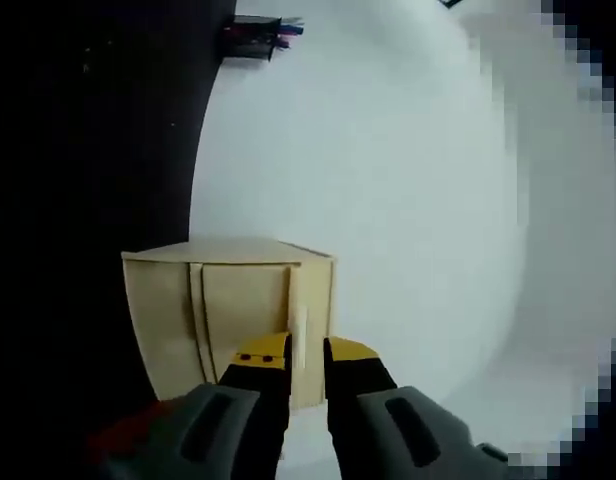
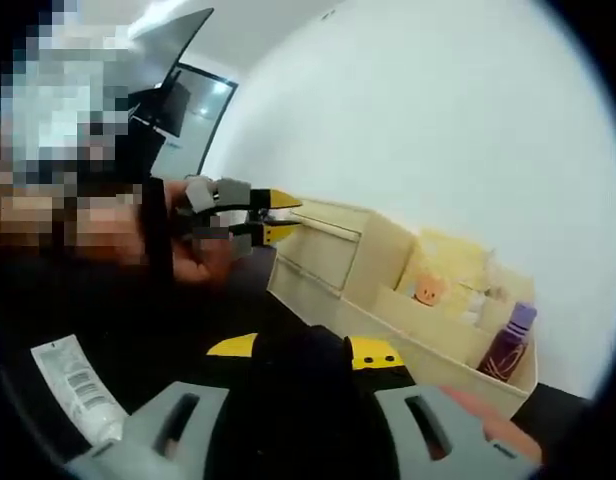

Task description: Open the drawer, pick up the cosmetic bottles from the table one by one, place them into the drawer, release the gripper, close the drawer, and move the gripper away

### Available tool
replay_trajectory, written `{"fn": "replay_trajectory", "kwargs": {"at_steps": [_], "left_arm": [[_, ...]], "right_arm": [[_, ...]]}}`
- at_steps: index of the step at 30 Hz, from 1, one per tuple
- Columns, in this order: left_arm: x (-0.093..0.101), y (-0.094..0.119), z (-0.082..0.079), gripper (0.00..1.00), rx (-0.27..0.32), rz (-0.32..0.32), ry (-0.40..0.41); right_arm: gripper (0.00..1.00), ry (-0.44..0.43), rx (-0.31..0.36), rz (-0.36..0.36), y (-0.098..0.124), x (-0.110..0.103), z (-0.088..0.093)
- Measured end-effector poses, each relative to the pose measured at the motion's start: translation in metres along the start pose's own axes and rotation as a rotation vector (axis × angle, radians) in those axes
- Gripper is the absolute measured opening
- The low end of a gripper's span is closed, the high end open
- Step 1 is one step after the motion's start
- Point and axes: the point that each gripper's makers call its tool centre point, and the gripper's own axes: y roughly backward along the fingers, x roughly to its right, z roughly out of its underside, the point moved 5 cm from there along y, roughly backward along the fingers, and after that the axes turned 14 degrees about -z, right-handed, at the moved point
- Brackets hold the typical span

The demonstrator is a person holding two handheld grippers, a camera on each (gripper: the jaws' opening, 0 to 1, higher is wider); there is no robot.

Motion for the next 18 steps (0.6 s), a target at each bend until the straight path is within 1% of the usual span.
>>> {"fn": "replay_trajectory", "kwargs": {"at_steps": [3, 6, 8, 9, 10, 12, 18], "left_arm": [[-0.004, -0.001, 0.0, 0.16, 0.0, -0.009, 0.01], [-0.004, -0.003, -0.002, 0.16, 0.012, -0.007, 0.013], [-0.004, -0.005, -0.004, 0.12, 0.016, -0.006, 0.025], [-0.005, -0.013, -0.009, 0.1, 0.027, -0.003, 0.053], [-0.006, -0.015, -0.012, 0.08, 0.032, -0.005, 0.073], [-0.007, -0.011, -0.01, 0.07, 0.033, -0.007, 0.065], [-0.005, -0.011, -0.01, 0.07, 0.03, -0.001, 0.031]], "right_arm": [[0.29, 0.001, -0.003, -0.003, 0.0, 0.0, 0.001], [0.29, 0.004, -0.004, -0.005, 0.0, -0.001, 0.001], [0.29, 0.006, -0.007, -0.007, -0.001, -0.001, 0.001], [0.29, 0.007, -0.009, -0.008, -0.001, -0.001, 0.001], [0.29, 0.008, -0.01, -0.009, -0.001, -0.001, 0.001], [0.29, 0.007, -0.01, -0.011, -0.001, -0.002, 0.001], [0.28, 0.01, -0.013, -0.013, -0.002, -0.002, 0.002]]}}
